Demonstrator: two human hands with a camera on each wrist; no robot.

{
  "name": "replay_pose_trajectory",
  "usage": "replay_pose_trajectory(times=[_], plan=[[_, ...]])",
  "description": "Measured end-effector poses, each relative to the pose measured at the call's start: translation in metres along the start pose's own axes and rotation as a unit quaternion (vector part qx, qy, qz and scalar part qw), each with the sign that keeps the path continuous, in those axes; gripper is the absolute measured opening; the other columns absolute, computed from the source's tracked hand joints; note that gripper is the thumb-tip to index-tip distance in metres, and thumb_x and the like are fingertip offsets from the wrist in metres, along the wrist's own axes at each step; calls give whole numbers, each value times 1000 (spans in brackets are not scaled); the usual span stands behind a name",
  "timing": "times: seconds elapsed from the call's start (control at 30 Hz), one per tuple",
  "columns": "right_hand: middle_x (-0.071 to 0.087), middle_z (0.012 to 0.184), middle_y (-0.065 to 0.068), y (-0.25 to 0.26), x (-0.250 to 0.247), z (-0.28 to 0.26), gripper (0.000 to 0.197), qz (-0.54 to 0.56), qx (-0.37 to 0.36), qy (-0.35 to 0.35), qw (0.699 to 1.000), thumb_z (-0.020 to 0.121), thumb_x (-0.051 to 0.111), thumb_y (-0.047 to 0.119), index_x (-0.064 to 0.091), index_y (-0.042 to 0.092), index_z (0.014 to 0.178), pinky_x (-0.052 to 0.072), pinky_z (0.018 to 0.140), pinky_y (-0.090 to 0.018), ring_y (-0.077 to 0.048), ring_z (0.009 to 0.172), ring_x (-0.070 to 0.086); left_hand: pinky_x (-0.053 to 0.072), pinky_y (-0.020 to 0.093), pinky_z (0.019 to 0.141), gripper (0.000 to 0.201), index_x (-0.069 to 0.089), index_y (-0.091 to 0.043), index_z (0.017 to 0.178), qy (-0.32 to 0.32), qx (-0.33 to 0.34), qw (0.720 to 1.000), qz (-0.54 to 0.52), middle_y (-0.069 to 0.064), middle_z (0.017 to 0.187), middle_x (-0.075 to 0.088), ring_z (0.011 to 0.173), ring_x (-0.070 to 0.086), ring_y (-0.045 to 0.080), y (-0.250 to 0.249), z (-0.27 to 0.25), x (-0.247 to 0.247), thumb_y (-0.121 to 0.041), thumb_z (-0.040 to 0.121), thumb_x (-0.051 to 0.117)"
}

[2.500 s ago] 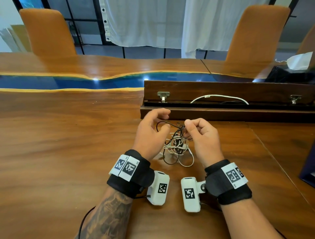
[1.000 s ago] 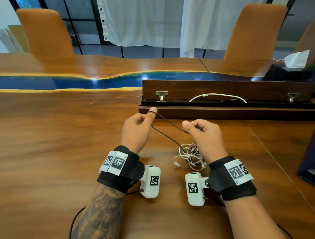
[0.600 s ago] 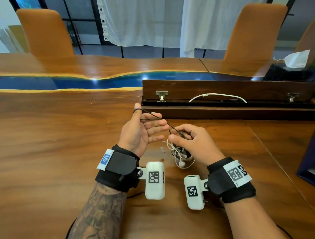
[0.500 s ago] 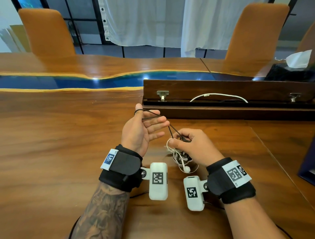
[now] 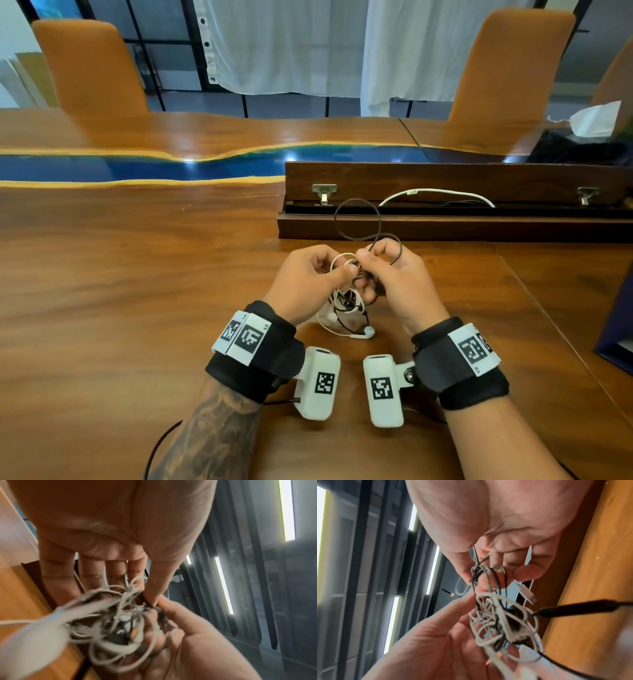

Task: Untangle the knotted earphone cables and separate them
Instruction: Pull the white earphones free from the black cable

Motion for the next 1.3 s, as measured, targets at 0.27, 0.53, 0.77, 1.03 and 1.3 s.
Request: replay_pose_trajectory(times=[0.27, 0.53, 0.77, 1.03, 1.3], plan=[[72, 80, -6, -7, -12, 0, 20, 65, 43, -70, 994, 106, 49, 27, 57, 15, 92, 57, 67, -35, -20, 64, 66, 50, 17, 62, 8, 74, -10, 91, -19, 0, 1000, 23, -2, 79, 71, 66, 60, 3, 3, 4, -13, -15, 94, 69], [78, 92, -11, -11, -8, -1, 23, 98, 88, -64, 989, 106, 40, 46, 50, 26, 112, 62, 72, -39, -24, 81, 77, 57, 49, 73, 10, 68, -12, 93, -79, -30, 996, -15, 9, 85, 73, 73, 65, 22, 12, 6, -25, -14, 99, 60], [65, 66, 4, -1, -26, -1, 26, -61, 1, -120, 991, 101, 56, 39, 63, 15, 96, 51, 57, -23, -3, 61, 62, 52, 35, 66, 13, 66, -18, 93, -171, -2, 983, -66, 1, 83, 69, 76, 63, 17, 6, 3, -50, -14, 100, 57], [63, 124, 16, 18, -18, 0, 23, -109, -85, -79, 987, 101, 58, 25, 63, 36, 121, 44, 96, -20, 1, 117, 55, 52, 36, 77, 14, 71, -18, 97, -124, 28, 989, -80, -3, 86, 68, 80, 60, 13, -2, 4, -41, -14, 100, 57], [72, 75, 2, 19, -7, -4, 33, 11, -43, -37, 998, 108, 41, 23, 72, 15, 100, 55, 65, -19, -7, 69, 65, 53, 24, 63, 11, 67, -14, 99, -151, 24, 979, -138, -1, 86, 66, 71, 60, 7, -3, 1, -45, -12, 101, 56]])
Point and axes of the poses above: each hand's wrist, its own z-axis towards the middle knuckle, its own x-axis out of the palm, y = z × x, the point moved 10 cm from there along z, towards the middle knuckle
